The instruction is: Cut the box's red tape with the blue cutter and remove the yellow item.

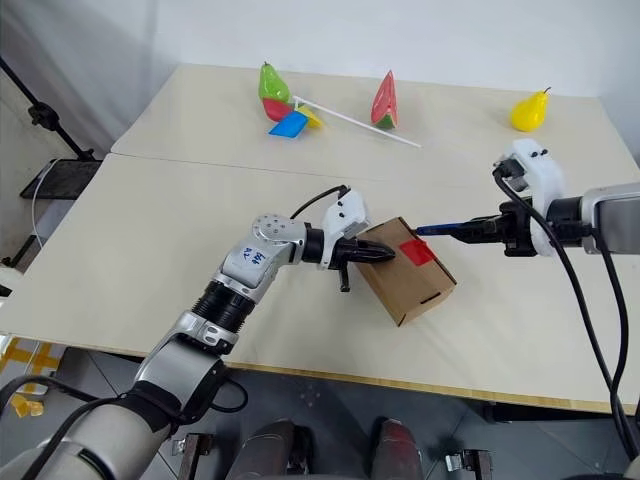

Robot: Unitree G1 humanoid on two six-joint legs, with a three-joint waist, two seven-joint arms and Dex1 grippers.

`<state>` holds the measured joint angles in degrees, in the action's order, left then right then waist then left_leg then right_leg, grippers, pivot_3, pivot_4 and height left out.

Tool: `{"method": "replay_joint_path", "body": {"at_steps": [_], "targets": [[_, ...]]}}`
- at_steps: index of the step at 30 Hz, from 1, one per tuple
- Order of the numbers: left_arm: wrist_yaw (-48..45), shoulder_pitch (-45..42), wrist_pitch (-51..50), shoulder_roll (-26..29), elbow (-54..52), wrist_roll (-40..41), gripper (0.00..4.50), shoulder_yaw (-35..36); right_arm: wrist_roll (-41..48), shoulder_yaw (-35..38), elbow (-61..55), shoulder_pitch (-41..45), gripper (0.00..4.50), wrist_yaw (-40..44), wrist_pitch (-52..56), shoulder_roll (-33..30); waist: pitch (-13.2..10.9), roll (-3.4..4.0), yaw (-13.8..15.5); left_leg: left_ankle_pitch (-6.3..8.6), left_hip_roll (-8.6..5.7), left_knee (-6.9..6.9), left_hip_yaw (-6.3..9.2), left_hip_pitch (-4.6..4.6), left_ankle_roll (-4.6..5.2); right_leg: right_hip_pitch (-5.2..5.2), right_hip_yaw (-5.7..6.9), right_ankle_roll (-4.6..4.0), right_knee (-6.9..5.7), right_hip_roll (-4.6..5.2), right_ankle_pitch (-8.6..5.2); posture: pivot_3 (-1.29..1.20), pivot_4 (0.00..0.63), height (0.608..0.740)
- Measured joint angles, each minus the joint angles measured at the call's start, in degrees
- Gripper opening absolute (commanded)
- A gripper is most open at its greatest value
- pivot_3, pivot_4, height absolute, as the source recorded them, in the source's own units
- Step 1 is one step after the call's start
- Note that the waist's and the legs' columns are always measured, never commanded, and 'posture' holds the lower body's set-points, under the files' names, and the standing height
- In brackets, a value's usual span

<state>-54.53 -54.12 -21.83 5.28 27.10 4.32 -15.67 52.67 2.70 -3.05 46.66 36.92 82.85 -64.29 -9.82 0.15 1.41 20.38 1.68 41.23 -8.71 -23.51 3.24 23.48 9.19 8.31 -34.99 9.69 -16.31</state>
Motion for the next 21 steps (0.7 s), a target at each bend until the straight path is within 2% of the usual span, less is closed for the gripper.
{"method": "replay_joint_path", "body": {"at_steps": [6, 11, 17, 21], "targets": [[0.31, 0.00, -0.75, 0.03, -0.36, -0.09, 0.00, -0.21, -1.11, -0.56, -0.89, -0.95, 0.17, 1.94, 1.28, -0.80, 0.00, 0.00, -0.01, 0.00, 0.01, 0.00, 0.00, 0.02, 0.00, 0.00, -0.01, 0.00, -0.01, 0.00, 0.00, 0.00, 0.150, 0.740], [1.26, -0.70, -2.03, 0.29, -1.03, -1.40, 0.00, -2.26, -2.48, -5.90, -1.43, 2.37, 0.17, 6.19, 4.64, -4.18, 0.01, 0.01, -0.08, 0.00, 0.07, 0.01, 0.01, 0.14, 0.00, -0.11, -0.04, 0.00, -0.01, 0.00, 0.00, 0.00, 0.150, 0.740], [1.03, -1.46, -3.05, -0.75, -1.06, -2.83, 0.00, -5.55, -6.37, -19.03, 3.41, 15.79, 0.17, 11.04, 9.20, -4.61, 0.12, 0.05, -0.15, 0.00, 0.18, 0.06, 0.01, 0.23, -0.01, -0.15, -0.11, -0.04, -0.03, 0.05, -0.01, 0.00, 0.150, 0.740], [1.01, -1.18, -2.90, -0.98, -0.62, -3.23, 0.00, -5.91, -7.67, -27.70, 11.78, 24.17, 0.17, 12.63, 9.43, -2.22, 0.29, 0.08, -0.30, 0.00, 0.15, 0.08, -0.01, 0.26, -0.01, -0.18, -0.11, -0.05, -0.06, 0.10, -0.01, 0.00, 0.150, 0.740]]}}
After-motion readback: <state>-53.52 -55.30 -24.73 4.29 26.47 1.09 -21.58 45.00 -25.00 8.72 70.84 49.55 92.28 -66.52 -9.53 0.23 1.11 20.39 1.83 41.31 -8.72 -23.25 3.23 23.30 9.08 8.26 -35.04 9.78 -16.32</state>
